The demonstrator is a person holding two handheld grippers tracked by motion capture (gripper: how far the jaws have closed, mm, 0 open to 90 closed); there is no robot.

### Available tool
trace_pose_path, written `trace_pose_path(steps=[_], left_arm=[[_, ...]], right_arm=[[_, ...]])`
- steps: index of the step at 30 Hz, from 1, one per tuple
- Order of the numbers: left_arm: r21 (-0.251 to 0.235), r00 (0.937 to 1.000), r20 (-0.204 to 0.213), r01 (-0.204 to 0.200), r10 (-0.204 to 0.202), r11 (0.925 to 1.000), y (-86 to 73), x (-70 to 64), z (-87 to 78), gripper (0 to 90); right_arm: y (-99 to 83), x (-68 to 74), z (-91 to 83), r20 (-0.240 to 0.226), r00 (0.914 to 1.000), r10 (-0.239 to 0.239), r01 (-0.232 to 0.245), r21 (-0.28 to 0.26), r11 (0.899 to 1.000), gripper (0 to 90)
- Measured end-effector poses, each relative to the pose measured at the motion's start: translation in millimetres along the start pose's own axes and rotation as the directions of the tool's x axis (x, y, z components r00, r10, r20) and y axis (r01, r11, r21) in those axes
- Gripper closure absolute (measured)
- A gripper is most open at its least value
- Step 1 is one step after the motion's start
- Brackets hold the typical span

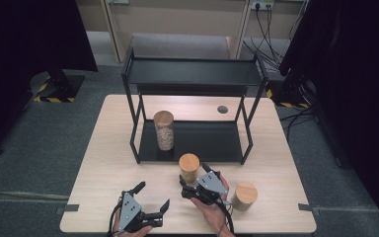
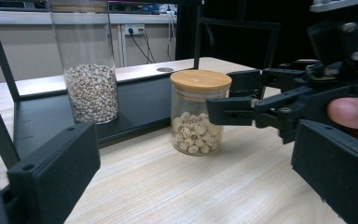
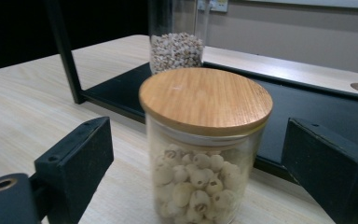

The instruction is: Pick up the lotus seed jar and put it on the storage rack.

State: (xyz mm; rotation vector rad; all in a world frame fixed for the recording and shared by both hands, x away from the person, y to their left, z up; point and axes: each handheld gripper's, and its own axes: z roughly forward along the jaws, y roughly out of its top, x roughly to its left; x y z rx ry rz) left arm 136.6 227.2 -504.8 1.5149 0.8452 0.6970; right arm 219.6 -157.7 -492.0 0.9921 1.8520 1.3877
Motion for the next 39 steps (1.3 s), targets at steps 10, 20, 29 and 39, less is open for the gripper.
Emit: trace_pose_path(steps=[10, 20, 29, 39], left_arm=[[-0.001, 1.0, 0.0, -0.001, 0.001, 1.0, 0.1, -0.1, -0.1, 0.7], [-0.001, 1.0, 0.001, -0.001, 0.001, 1.0, 0.0, 0.2, 0.0, 0.6], [-0.002, 1.0, 0.002, -0.003, 0.003, 1.0, 0.2, 0.5, -0.3, 0.7], [-0.003, 1.0, 0.002, -0.002, 0.002, 1.0, 0.1, 1.1, -0.4, 0.7]], right_arm=[[5.6, -0.7, 8.2, 0.006, 1.0, -0.002, 0.002, 0.02, 1.0, 14.9], [10.4, -1.5, 17.4, 0.0, 1.0, -0.004, 0.004, 0.038, 0.999, 22.0], [12.5, -1.1, 18.4, 0.008, 0.9998, 0.016, -0.016, 0.038, 0.999, 25.3], [18.9, 2.5, 12.1, 0.009, 1.0, 0.005, -0.005, 0.003, 1.0, 25.4]])
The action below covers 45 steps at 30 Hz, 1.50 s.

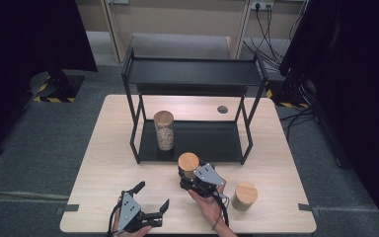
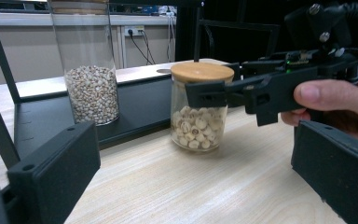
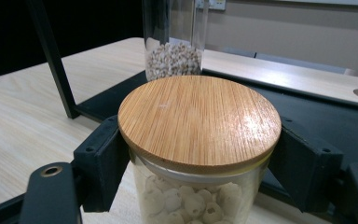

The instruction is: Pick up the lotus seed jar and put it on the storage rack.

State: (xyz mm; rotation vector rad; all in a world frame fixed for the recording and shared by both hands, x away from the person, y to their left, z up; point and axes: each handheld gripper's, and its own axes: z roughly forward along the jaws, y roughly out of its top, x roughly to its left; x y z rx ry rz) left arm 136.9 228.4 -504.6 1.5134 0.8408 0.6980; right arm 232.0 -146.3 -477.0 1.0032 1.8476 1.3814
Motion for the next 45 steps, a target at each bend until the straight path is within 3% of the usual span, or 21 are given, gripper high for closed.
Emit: trace_pose_path(steps=[9, 19, 34, 38, 45], left_arm=[[0.001, 1.0, 0.0, 0.002, -0.002, 1.0, -0.1, 0.0, 0.1, 0.7], [0.003, 1.0, -0.002, 0.003, -0.003, 1.0, 0.1, 0.7, 0.1, 0.7], [0.006, 1.0, 0.003, 0.003, -0.003, 1.0, 0.0, 1.0, 0.6, 0.7], [0.006, 1.0, 0.002, 0.003, -0.003, 1.0, 0.1, 1.3, 0.4, 0.7], [0.004, 1.0, 0.003, 0.007, -0.007, 1.0, 0.0, 1.7, 0.3, 0.7]], right_arm=[[11.2, -6.4, 1.6, 0.01, 0.9996, 0.026, -0.026, -0.023, 0.999, 25.4], [25.0, -10.7, 15.8, 0.042, 0.9981, 0.044, -0.044, -0.018, 0.999, 25.4], [39.7, -6.2, 50.5, 0.095, 0.9954, 0.016, -0.017, 0.007, 1.0, 25.4], [43.0, -7.7, 62.0, 0.11, 0.9931, 0.042, -0.044, 0.016, 0.999, 25.4], [44.3, -8.1, 78.5, 0.155, 0.9875, 0.03, -0.033, 0.021, 0.999, 25.4]])
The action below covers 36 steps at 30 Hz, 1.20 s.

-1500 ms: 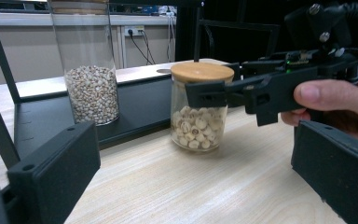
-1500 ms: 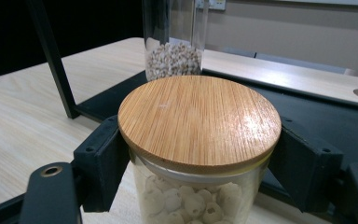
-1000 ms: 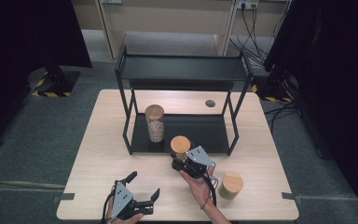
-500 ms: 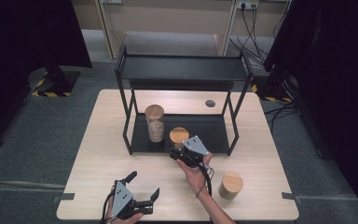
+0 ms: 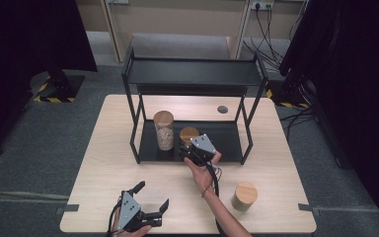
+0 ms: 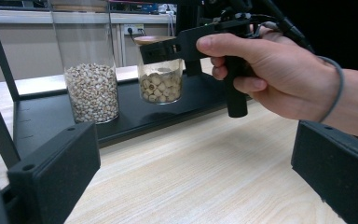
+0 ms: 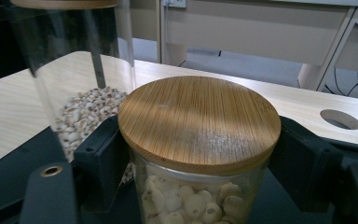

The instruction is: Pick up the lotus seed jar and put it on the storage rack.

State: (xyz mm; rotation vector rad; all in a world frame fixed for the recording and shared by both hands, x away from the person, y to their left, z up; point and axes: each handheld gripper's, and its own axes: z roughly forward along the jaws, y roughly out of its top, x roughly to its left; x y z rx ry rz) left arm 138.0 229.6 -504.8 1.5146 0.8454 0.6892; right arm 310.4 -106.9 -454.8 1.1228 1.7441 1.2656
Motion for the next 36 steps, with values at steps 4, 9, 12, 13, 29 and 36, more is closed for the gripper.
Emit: trace_pose_path(steps=[4, 9, 12, 13, 29, 36], left_arm=[[0.002, 1.0, 0.0, -0.001, 0.001, 1.0, -0.1, 0.3, 0.4, 0.7], [-0.002, 1.0, -0.001, 0.0, 0.0, 1.0, -0.1, 0.1, -0.1, 0.7], [-0.001, 1.0, 0.0, 0.002, -0.002, 1.0, -0.2, 0.4, 0.0, 0.7], [-0.001, 1.0, 0.001, 0.002, -0.002, 1.0, -0.2, 0.5, 0.0, 0.7], [-0.003, 1.0, 0.002, -0.002, 0.002, 1.0, -0.1, -0.3, -0.4, 0.6], [-0.001, 1.0, 0.002, -0.002, 0.002, 1.0, -0.1, -0.5, -0.3, 0.7]], right_arm=[[0.1, 1.0, 5.0, -0.005, 1.0, 0.002, -0.002, -0.003, 1.0, 25.4], [0.8, 4.8, 14.0, -0.002, 1.0, 0.008, -0.008, 0.013, 1.0, 25.4], [-0.5, 5.4, 19.3, 0.004, 0.9999, 0.012, -0.012, 0.02, 1.0, 25.4], [-1.0, 5.6, 20.8, 0.006, 0.9999, 0.01, -0.01, 0.022, 1.0, 25.4], [-0.2, 0.0, 22.4, -0.007, 0.9987, 0.05, -0.05, 0.036, 0.998, 14.7], [-1.3, -0.2, 5.3, -0.003, 0.9955, 0.095, -0.095, 0.023, 0.995, 5.3]])
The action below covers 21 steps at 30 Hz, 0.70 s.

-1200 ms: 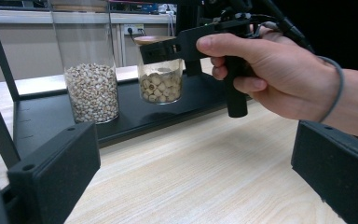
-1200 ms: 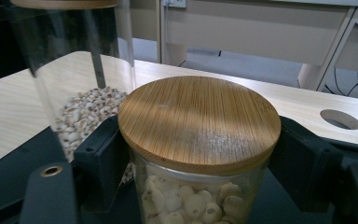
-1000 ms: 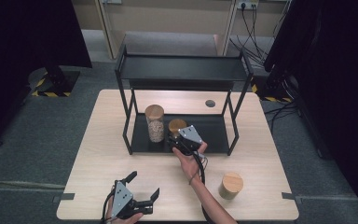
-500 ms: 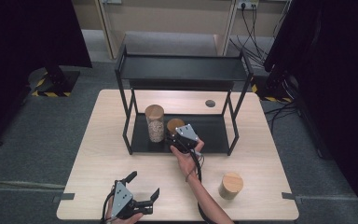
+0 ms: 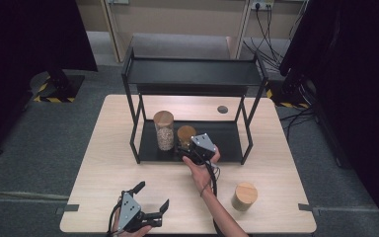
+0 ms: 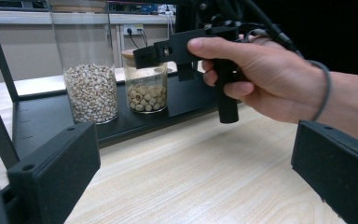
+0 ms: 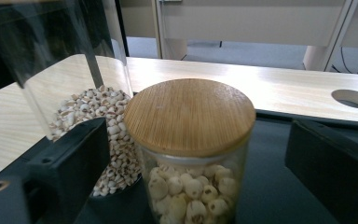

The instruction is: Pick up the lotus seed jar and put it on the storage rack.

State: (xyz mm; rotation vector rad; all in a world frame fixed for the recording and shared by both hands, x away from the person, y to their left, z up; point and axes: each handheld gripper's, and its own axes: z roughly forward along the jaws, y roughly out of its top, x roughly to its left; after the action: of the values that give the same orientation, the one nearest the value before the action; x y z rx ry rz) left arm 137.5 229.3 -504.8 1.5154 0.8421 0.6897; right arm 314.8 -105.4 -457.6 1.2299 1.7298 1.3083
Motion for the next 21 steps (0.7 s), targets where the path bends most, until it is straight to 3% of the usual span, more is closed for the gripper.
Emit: trace_pose_path(steps=[13, 16, 21], left_arm=[[0.002, 1.0, -0.003, 0.0, 0.0, 1.0, -0.3, -0.1, 0.4, 0.7], [0.001, 1.0, -0.004, 0.001, -0.001, 1.0, -0.4, -0.1, 0.3, 0.7], [0.003, 1.0, -0.005, 0.001, -0.001, 1.0, -0.5, -0.3, 0.6, 0.7]], right_arm=[[-9.2, -3.2, -43.1, -0.076, 0.9962, -0.042, 0.039, -0.038, 0.999, 3.0], [-12.1, -6.7, -52.0, -0.101, 0.9944, -0.033, 0.028, -0.044, 0.999, 3.0], [-19.3, -10.9, -69.5, -0.14, 0.9886, -0.056, 0.049, -0.058, 0.997, 3.0]])
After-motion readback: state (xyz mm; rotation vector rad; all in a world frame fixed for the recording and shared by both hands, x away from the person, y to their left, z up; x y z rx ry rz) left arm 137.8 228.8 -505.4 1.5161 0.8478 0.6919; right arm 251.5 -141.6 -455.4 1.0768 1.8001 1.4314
